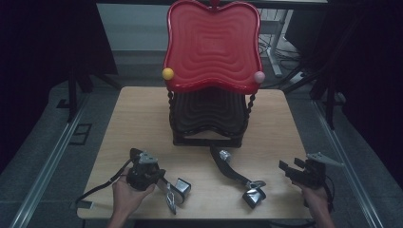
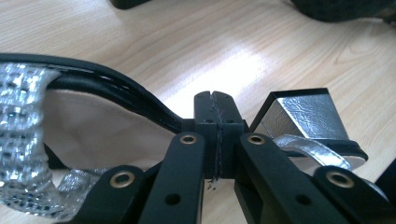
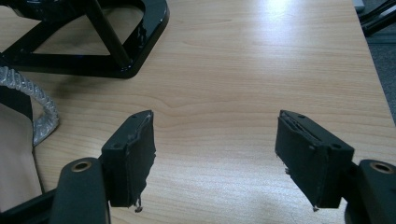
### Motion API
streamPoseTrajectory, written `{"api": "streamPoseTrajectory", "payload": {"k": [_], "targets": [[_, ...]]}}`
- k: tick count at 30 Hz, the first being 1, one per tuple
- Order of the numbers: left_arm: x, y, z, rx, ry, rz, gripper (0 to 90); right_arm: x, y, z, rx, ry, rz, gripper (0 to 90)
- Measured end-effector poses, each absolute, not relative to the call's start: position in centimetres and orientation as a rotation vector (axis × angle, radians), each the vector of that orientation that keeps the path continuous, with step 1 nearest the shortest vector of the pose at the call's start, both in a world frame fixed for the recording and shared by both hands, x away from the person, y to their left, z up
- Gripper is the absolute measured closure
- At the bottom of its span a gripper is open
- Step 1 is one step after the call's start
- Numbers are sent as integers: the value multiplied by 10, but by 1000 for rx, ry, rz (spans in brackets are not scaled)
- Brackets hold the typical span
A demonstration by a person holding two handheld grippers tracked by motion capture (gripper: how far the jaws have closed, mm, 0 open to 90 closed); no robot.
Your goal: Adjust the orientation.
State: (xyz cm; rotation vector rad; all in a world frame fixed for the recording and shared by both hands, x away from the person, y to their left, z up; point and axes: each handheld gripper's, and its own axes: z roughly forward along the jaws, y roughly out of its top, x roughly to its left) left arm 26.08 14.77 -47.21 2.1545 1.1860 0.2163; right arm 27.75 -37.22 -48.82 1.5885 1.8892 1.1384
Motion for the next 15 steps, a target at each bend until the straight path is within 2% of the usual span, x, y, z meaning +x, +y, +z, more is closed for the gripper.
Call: {"api": "streamPoseTrajectory", "payload": {"k": [6,15], "targets": [[268,144,-476,2128,1190,214,900,278,-373,-489,1595,1889,1132,287],[297,134,-488,2099,1216,125,900,279,-372,-490,1598,1886,1130,287]]}}
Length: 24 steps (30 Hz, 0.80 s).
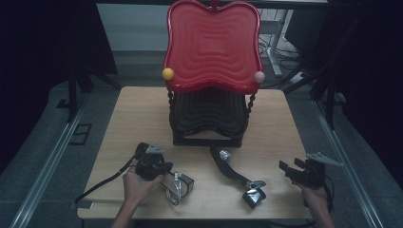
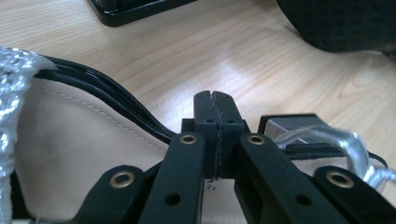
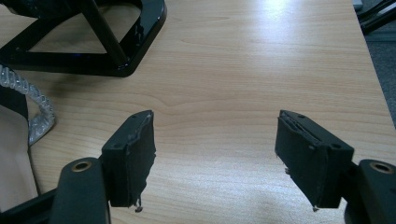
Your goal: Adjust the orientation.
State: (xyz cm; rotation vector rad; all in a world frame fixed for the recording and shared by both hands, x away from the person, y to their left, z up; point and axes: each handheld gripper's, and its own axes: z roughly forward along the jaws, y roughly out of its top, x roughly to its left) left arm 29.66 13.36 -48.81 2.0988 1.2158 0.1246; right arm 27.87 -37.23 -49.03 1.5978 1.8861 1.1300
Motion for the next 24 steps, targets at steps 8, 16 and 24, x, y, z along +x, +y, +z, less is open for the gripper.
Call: {"api": "streamPoseTrajectory", "payload": {"k": [8,16,24], "targets": [[306,133,-488,2081,1240,97,900,279,-375,-491,1602,1882,1125,288],[300,116,-455,2083,1159,122,900,279,-374,-491,1603,1881,1120,288],[301,70,-449,2171,1080,79,900,279,-375,-491,1608,1886,1116,288]]}}
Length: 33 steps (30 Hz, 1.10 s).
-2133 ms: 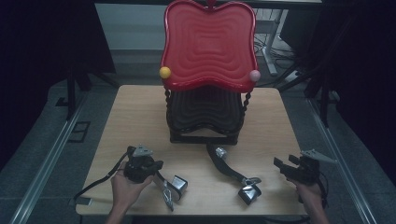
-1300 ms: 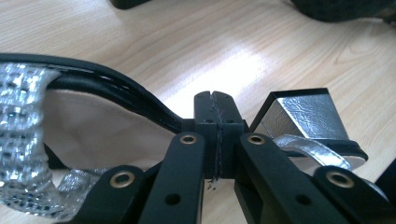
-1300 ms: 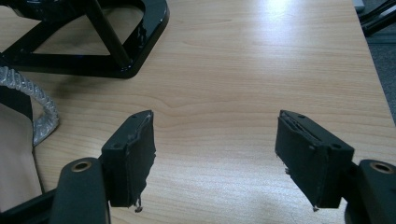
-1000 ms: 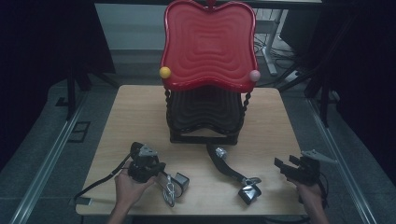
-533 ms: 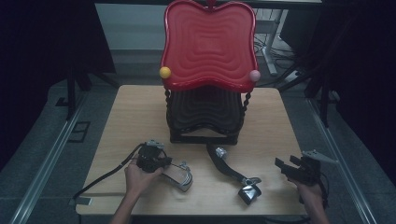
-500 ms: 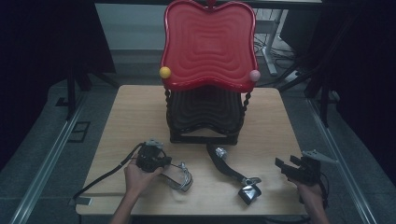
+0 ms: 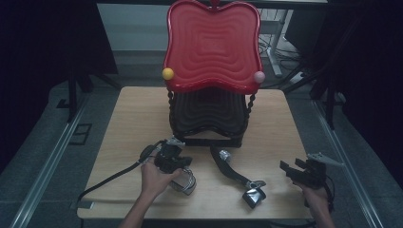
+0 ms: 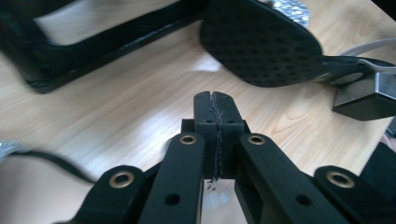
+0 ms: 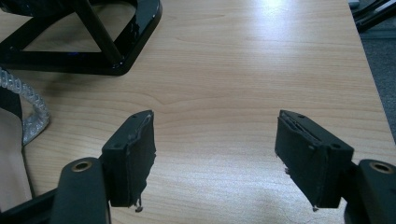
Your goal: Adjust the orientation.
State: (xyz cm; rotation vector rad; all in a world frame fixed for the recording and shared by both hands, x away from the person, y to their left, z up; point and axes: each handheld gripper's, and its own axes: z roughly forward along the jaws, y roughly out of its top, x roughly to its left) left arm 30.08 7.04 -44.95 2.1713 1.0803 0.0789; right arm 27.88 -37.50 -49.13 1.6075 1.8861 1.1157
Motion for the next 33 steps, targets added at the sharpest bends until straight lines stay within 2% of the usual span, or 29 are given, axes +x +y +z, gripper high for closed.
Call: {"api": "streamPoseTrajectory", "payload": {"k": [13,22,27,30,33], "targets": [[293,51,-480,2286,1084,18,900,279,-373,-492,1605,1902,1103,288],[278,66,-487,2245,1103,-47,900,280,-372,-494,1617,1914,1084,288],[261,73,-484,2319,1079,-12,900,280,-372,-494,1624,1910,1083,289],[254,87,-485,2302,1094,-73,900,280,-373,-494,1624,1910,1083,289],[245,100,-485,2311,1105,-80,900,280,-373,-495,1627,1908,1084,289]]}}
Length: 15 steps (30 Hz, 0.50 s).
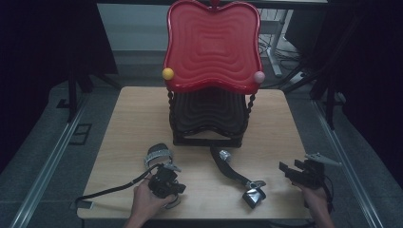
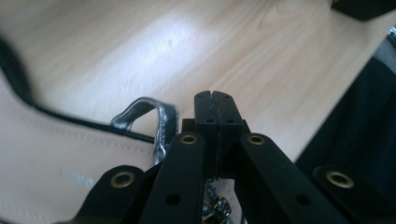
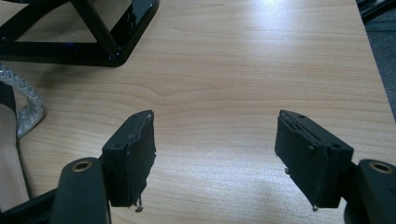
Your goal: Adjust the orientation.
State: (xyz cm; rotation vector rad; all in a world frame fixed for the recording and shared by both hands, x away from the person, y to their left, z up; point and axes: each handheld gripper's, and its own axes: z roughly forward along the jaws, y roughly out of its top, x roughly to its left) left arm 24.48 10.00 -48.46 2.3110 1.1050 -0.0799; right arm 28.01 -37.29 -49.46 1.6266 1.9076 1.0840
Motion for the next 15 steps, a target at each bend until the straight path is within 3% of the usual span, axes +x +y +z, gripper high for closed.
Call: {"api": "streamPoseTrajectory", "payload": {"k": [15], "targets": [[224,170,-483,2337,1207,-53,900,280,-371,-496,1630,1917,1072,290]]}}
